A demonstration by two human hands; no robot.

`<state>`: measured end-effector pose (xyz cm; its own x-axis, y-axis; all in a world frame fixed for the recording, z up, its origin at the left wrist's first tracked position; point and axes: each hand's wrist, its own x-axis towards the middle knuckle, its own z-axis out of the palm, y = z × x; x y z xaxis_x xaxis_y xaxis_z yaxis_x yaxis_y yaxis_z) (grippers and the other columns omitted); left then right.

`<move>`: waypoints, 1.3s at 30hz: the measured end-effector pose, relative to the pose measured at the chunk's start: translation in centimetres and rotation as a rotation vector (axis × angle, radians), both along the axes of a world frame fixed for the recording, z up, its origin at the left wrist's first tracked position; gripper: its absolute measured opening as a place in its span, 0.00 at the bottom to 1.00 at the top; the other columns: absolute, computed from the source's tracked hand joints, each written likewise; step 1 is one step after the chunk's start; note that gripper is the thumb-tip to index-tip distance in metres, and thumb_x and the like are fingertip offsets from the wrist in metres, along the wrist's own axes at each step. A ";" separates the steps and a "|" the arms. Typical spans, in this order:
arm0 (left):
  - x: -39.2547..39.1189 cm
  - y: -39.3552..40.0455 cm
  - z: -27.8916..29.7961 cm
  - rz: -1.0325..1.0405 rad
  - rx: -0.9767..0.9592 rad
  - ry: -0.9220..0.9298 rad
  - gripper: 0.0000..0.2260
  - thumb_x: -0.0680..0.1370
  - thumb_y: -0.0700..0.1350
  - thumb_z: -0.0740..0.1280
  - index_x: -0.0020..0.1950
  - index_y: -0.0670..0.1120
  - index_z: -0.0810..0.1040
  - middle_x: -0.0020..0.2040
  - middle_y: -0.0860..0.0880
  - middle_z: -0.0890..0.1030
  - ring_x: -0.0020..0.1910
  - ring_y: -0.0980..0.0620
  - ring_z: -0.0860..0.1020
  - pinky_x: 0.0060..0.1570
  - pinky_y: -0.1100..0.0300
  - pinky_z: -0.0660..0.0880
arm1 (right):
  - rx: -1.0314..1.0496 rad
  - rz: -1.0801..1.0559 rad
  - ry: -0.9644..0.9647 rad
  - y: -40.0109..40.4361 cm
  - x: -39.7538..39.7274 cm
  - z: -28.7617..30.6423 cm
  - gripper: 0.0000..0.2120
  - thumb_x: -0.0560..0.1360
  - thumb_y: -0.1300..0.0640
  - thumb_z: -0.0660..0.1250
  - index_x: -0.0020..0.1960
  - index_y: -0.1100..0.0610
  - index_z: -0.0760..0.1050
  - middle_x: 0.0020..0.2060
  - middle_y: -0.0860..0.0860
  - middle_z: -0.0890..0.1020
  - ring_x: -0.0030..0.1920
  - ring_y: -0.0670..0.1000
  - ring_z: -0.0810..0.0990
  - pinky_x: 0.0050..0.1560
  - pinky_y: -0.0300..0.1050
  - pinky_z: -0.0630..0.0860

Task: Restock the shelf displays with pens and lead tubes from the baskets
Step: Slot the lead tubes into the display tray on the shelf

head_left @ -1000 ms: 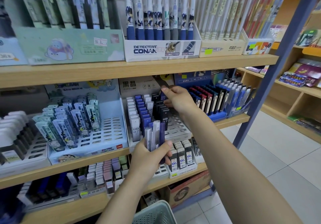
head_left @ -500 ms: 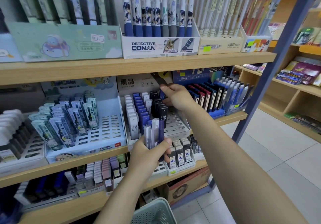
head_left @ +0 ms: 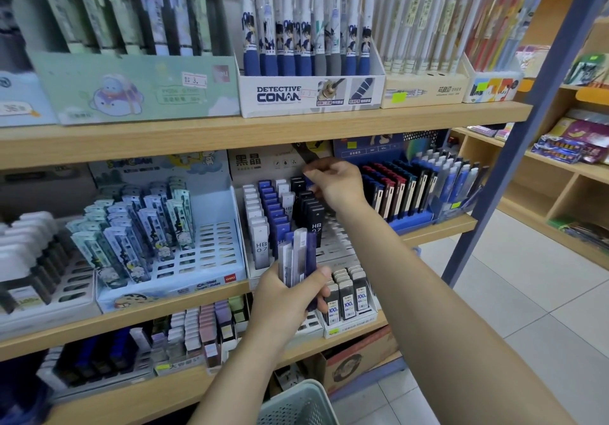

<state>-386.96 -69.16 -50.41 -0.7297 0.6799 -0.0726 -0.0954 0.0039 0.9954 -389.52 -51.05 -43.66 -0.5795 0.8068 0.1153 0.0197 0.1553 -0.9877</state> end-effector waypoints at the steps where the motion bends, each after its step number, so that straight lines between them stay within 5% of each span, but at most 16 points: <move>1: 0.0 0.0 0.0 -0.002 0.000 -0.003 0.06 0.77 0.43 0.72 0.49 0.41 0.80 0.34 0.47 0.83 0.30 0.51 0.79 0.25 0.68 0.69 | 0.002 0.001 0.007 0.0 0.1 -0.1 0.03 0.75 0.62 0.73 0.48 0.58 0.81 0.35 0.51 0.82 0.26 0.42 0.78 0.32 0.36 0.75; 6: 0.0 -0.1 0.0 -0.003 0.001 -0.005 0.06 0.77 0.43 0.72 0.49 0.41 0.80 0.34 0.47 0.83 0.31 0.50 0.79 0.25 0.68 0.69 | 0.031 0.009 0.048 -0.4 0.9 -0.7 0.07 0.76 0.62 0.73 0.53 0.63 0.81 0.37 0.50 0.81 0.27 0.40 0.78 0.31 0.32 0.75; 11: -0.1 -0.2 0.0 -0.009 0.009 0.005 0.06 0.78 0.43 0.72 0.49 0.41 0.80 0.34 0.47 0.83 0.31 0.51 0.79 0.26 0.67 0.69 | 0.045 0.047 0.079 -0.7 2.1 -1.2 0.08 0.82 0.57 0.65 0.57 0.57 0.81 0.45 0.50 0.84 0.39 0.45 0.82 0.43 0.35 0.80; 16: -0.1 -0.2 0.0 -0.003 0.026 -0.003 0.04 0.78 0.43 0.72 0.49 0.43 0.80 0.35 0.46 0.83 0.32 0.49 0.80 0.24 0.66 0.67 | 0.105 0.128 -0.017 -1.4 3.5 -1.2 0.18 0.83 0.46 0.59 0.66 0.51 0.79 0.57 0.46 0.82 0.56 0.43 0.79 0.49 0.36 0.70; 20: -0.1 -0.4 0.0 -0.006 0.020 0.000 0.05 0.78 0.44 0.72 0.49 0.43 0.80 0.35 0.47 0.83 0.32 0.49 0.80 0.25 0.65 0.67 | 0.081 0.146 -0.052 -1.9 3.6 -1.1 0.19 0.82 0.43 0.58 0.66 0.48 0.79 0.57 0.46 0.81 0.54 0.41 0.77 0.47 0.34 0.67; 24: -0.2 -0.6 0.1 -0.023 0.013 -0.006 0.06 0.77 0.44 0.73 0.50 0.42 0.80 0.34 0.48 0.83 0.32 0.50 0.80 0.26 0.64 0.66 | 0.026 0.143 -0.088 -2.0 4.1 -1.0 0.28 0.75 0.33 0.60 0.71 0.44 0.74 0.66 0.45 0.77 0.64 0.49 0.76 0.65 0.49 0.72; 26: -0.4 -0.7 0.2 -0.038 0.006 -0.007 0.08 0.77 0.44 0.73 0.49 0.41 0.80 0.33 0.47 0.83 0.32 0.50 0.80 0.26 0.62 0.64 | 0.074 0.095 -0.011 -2.3 5.1 -1.1 0.23 0.77 0.36 0.62 0.68 0.44 0.76 0.62 0.43 0.80 0.61 0.48 0.78 0.65 0.52 0.74; 29: -0.6 -0.6 0.3 -0.084 -0.001 -0.014 0.09 0.76 0.45 0.74 0.47 0.41 0.79 0.33 0.47 0.82 0.31 0.49 0.80 0.26 0.61 0.64 | 0.229 -0.012 0.076 -3.7 7.9 -1.5 0.08 0.80 0.52 0.65 0.50 0.50 0.83 0.43 0.43 0.83 0.46 0.46 0.81 0.52 0.48 0.78; 32: -0.5 -0.6 0.7 -0.164 0.013 -0.015 0.08 0.76 0.45 0.74 0.45 0.41 0.79 0.32 0.47 0.80 0.29 0.49 0.77 0.24 0.64 0.65 | 0.210 0.131 0.091 -5.8 10.7 -1.8 0.07 0.79 0.57 0.69 0.42 0.57 0.82 0.30 0.47 0.79 0.31 0.46 0.75 0.36 0.38 0.74; 39: 0.2 -0.6 0.8 -0.223 0.035 -0.009 0.09 0.77 0.45 0.72 0.52 0.40 0.80 0.36 0.45 0.81 0.32 0.48 0.78 0.23 0.68 0.66 | 0.111 0.355 0.001 -7.0 12.4 -2.7 0.11 0.75 0.57 0.74 0.45 0.65 0.79 0.32 0.53 0.79 0.30 0.47 0.76 0.34 0.38 0.73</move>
